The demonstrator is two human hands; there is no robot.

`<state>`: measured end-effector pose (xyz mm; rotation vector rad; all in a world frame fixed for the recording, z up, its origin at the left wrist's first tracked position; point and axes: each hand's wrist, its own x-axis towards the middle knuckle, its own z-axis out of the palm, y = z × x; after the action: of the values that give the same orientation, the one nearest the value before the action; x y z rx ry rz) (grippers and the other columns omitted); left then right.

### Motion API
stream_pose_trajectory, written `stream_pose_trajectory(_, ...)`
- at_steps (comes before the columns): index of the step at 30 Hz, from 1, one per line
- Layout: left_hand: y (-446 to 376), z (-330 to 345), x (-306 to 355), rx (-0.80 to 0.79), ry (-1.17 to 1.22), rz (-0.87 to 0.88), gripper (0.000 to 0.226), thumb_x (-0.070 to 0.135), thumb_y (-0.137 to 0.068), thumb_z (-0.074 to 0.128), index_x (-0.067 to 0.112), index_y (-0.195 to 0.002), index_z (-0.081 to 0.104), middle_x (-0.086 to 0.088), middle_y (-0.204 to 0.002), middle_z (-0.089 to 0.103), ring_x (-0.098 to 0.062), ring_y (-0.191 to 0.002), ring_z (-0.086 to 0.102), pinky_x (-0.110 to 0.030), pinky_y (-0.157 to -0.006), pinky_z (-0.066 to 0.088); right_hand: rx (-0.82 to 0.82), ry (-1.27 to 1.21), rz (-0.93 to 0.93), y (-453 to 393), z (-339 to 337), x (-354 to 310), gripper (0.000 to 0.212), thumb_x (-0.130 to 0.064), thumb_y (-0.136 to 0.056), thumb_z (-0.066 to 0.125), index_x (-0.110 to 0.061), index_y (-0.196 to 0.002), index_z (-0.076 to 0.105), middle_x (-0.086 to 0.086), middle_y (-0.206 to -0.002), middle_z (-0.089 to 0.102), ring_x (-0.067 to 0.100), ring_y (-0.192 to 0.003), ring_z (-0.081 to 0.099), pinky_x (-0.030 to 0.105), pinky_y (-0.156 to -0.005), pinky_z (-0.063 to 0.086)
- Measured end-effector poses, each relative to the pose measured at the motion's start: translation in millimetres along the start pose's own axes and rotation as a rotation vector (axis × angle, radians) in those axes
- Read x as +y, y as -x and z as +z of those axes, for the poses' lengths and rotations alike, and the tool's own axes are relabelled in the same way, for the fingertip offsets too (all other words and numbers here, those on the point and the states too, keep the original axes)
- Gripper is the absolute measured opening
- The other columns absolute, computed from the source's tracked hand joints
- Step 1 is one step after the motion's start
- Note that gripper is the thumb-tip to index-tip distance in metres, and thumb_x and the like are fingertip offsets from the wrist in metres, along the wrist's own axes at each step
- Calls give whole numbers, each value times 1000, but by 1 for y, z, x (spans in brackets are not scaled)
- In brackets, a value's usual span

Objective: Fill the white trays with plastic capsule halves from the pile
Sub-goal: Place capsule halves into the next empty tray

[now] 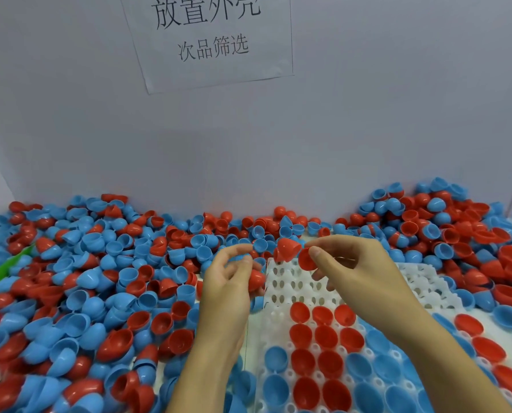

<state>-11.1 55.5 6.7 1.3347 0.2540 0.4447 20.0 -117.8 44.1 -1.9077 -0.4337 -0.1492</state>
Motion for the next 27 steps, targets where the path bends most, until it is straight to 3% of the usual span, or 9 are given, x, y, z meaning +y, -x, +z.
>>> stream_pose_trajectory(6,0,-3,9,101,194,-92,35,32,-104,50,7,-90,70,-6,-63,58,-11,-53,54,-20,-44,45,-13,9,-11,-1,0,0,15,-26,-95,61,-36,-88,70,-23,-79,72,-3,-70,67,5,-58,47)
stream_pose_trajectory(9,1,-4,11,40,403,-205,39,33,-107,44,4,-96,68,-7,-68,58,-12,-57,52,-22,-47,44,-19,-4,-8,-1,1,0,15,-27,-95,62,-36,-88,71,-22,-80,72,-2,-70,68,5,-58,47)
stream_pose_trajectory(14,2,-10,15,-57,291,-161,28,-7,-92,49,6,-111,66,-19,-107,63,-19,-76,70,-26,-68,58,-33,-21,6,0,1,1,14,-26,-95,62,-32,-90,73,-19,-81,73,-1,-71,68,6,-59,47)
stream_pose_trajectory(17,-3,-23,18,200,28,-37,60,25,-101,58,32,-154,30,-2,-153,42,-15,-114,66,-38,-100,52,-55,-27,4,2,1,0,14,-25,-95,62,-29,-92,74,-18,-80,74,-2,-71,68,6,-59,47)
stream_pose_trajectory(19,-6,-31,17,301,-267,-26,86,43,-98,58,36,-160,-1,4,-167,17,-20,-147,34,-48,-119,32,-63,-17,6,1,1,0,14,-25,-96,61,-28,-93,74,-19,-80,73,-3,-71,67,5,-58,46)
stream_pose_trajectory(20,-4,-32,17,330,-407,2,85,46,-97,58,33,-161,4,4,-168,16,-20,-151,26,-48,-119,29,-68,-11,8,1,1,0,14,-25,-96,61,-28,-93,74,-20,-80,73,-4,-71,67,5,-58,46)
stream_pose_trajectory(22,0,-25,15,302,-544,130,55,47,-96,57,33,-147,42,6,-158,39,-17,-143,40,-40,-110,41,-90,8,10,1,2,1,15,-26,-97,60,-30,-92,73,-23,-81,72,-4,-73,67,5,-59,46)
stream_pose_trajectory(24,4,-14,16,105,-467,193,24,53,-92,57,41,-112,63,18,-122,66,-5,-114,62,-24,-88,51,-127,42,11,1,1,-1,17,-28,-97,59,-35,-90,72,-26,-82,71,-4,-76,68,7,-61,49)
stream_pose_trajectory(27,8,-2,10,-275,-416,177,29,58,-82,62,42,-104,71,20,-98,73,-3,-88,70,-21,-67,55,-186,151,-8,2,0,0,21,-30,-98,56,-38,-90,74,-23,-82,72,3,-76,68,17,-70,55)
